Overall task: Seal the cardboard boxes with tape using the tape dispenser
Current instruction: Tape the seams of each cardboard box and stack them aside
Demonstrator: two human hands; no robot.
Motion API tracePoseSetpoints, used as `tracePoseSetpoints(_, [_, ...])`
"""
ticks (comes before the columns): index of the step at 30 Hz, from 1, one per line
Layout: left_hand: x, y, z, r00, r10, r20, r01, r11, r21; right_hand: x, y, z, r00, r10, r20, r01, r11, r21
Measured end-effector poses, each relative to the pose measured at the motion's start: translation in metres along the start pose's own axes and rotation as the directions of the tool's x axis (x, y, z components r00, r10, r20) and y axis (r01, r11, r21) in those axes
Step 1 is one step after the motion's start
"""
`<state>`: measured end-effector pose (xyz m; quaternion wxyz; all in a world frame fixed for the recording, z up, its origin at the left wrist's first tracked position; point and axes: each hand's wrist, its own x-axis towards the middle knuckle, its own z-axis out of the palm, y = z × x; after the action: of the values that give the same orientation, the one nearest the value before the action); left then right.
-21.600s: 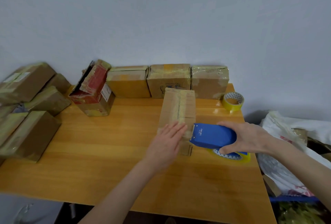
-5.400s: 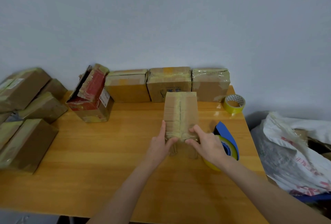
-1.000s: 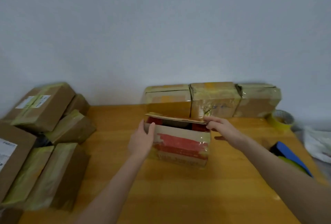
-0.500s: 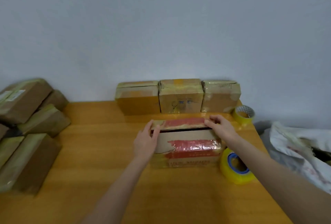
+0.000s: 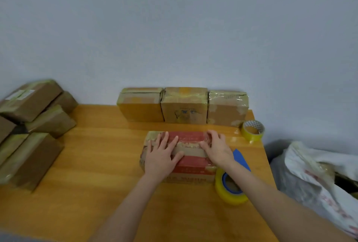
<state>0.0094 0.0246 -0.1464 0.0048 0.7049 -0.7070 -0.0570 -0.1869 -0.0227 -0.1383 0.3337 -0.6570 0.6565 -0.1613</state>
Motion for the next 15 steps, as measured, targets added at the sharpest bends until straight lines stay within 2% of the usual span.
tracePoseSetpoints(2, [0.002,-0.004,0.002,1.000,0.002,-0.020,-0.002,1.000,0.006,0.005,0.011,-0.024,1.000,-0.015,0.019,0.014,0.996,0.093])
tracePoseSetpoints(3, [0.004,-0.005,0.002,0.999,0.005,-0.041,-0.006,1.000,-0.007,0.005,0.019,-0.038,1.000,0.029,-0.012,-0.027,0.992,0.125])
tracePoseSetpoints(6, [0.003,-0.006,0.003,0.998,0.015,-0.057,-0.017,1.000,-0.021,-0.009,0.057,-0.062,0.972,0.211,-0.106,-0.207,0.977,0.047])
tracePoseSetpoints(8, [0.000,-0.006,0.006,0.996,0.033,-0.084,-0.036,0.999,-0.036,-0.022,0.085,-0.055,0.944,0.329,0.022,-0.328,0.944,-0.024])
tracePoseSetpoints(11, [0.000,-0.010,0.009,0.992,0.063,-0.109,-0.070,0.996,-0.063,-0.037,0.118,-0.023,0.850,0.469,0.240,-0.467,0.881,-0.072])
tracePoseSetpoints(15, [0.001,-0.019,0.008,0.988,0.114,-0.102,-0.122,0.990,-0.074,-0.041,0.134,-0.004,0.833,0.522,0.182,-0.541,0.838,0.076])
